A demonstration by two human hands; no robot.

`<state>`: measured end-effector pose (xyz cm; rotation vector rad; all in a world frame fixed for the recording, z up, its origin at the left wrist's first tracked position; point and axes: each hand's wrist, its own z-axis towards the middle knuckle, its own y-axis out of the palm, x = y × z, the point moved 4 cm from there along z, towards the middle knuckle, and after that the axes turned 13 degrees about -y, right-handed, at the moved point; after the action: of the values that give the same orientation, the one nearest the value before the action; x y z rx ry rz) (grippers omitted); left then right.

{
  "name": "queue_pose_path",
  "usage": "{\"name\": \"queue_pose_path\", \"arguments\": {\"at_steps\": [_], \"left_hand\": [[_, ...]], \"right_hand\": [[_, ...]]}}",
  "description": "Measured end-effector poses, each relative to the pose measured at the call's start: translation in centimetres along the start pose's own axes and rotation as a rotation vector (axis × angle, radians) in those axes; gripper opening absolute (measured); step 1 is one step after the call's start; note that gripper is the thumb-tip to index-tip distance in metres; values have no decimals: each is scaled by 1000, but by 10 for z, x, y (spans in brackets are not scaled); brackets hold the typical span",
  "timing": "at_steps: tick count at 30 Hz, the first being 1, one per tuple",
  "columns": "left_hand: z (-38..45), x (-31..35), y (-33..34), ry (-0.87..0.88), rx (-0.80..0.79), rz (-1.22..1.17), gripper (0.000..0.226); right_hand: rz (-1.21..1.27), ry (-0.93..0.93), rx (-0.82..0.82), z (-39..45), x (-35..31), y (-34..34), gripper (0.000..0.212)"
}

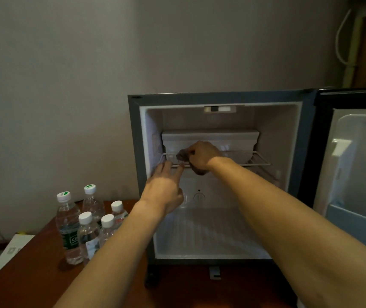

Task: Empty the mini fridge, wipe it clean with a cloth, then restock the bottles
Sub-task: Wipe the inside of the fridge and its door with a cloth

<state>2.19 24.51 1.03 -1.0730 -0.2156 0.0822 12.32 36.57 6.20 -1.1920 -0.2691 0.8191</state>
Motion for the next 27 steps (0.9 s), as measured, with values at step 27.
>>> {"name": "queue_pose_path", "arguments": {"at_steps": [27], "left_hand": [[11, 34, 8, 48, 16, 114, 62]], "right_hand": [[-139, 101, 5, -56, 56, -34, 35]]}}
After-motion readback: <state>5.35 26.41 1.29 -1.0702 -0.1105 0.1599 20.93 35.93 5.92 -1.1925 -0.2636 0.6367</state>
